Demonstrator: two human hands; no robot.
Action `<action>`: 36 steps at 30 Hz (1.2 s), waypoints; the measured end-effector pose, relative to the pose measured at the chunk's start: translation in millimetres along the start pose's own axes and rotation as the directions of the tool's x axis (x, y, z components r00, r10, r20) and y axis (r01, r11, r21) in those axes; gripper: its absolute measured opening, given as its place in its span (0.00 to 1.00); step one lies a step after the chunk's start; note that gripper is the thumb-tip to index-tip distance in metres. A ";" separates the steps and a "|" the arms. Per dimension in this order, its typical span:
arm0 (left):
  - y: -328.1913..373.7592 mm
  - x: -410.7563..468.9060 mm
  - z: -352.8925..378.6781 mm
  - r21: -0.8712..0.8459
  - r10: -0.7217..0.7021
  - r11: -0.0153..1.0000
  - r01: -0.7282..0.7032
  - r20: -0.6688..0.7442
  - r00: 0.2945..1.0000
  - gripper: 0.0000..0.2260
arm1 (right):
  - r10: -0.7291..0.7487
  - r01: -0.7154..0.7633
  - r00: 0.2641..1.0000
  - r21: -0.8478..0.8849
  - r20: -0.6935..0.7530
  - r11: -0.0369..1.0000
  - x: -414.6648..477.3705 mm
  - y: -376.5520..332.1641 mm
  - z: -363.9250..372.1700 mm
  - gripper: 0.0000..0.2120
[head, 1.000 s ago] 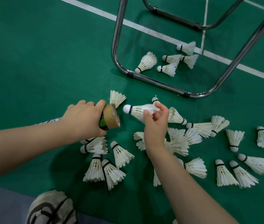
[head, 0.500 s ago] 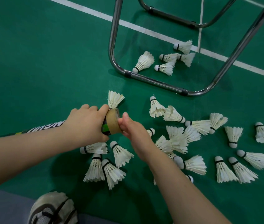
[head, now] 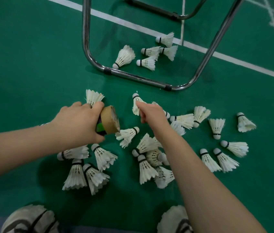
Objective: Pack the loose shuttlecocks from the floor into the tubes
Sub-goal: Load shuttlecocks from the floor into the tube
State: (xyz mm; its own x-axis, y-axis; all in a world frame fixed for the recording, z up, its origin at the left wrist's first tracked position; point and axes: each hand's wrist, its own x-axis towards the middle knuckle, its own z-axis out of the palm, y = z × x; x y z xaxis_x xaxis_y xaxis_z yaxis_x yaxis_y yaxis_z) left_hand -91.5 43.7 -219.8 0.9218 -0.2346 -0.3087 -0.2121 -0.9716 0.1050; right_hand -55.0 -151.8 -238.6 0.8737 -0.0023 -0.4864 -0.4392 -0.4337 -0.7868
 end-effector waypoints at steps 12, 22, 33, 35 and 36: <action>20.4 21.8 -12.2 0.080 0.059 0.995 -0.060 0.013 0.998 0.28 | -0.015 -0.101 0.989 -0.731 -0.150 0.675 32.2 77.3 -56.5 0.14; 22.2 24.4 -7.5 0.051 0.059 0.997 -0.063 0.066 0.996 0.27 | -0.087 -0.009 0.983 -0.509 -0.164 0.861 19.4 38.1 -60.5 0.07; 24.4 23.5 -7.3 0.009 0.055 0.998 -0.055 0.044 0.998 0.28 | -0.258 0.323 0.911 0.168 -0.323 0.931 -23.7 17.3 14.5 0.15; 23.9 23.9 -7.8 0.004 0.052 0.999 -0.052 0.041 0.998 0.29 | -0.197 0.256 0.949 0.238 -0.246 0.937 -24.7 18.4 16.9 0.16; 23.6 24.0 -7.7 0.003 0.049 0.999 -0.049 0.044 0.998 0.29 | -0.173 0.211 0.970 0.243 -0.169 0.947 -25.0 16.9 15.1 0.17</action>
State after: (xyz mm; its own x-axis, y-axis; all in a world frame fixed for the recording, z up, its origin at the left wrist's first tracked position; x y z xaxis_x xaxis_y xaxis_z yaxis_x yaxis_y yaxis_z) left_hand -71.9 15.4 -217.5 0.8950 -0.2828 -0.3448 -0.2580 -0.9591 0.1168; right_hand -87.4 -145.5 -245.4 0.9591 -0.0793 -0.2716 -0.2821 -0.1926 -0.9399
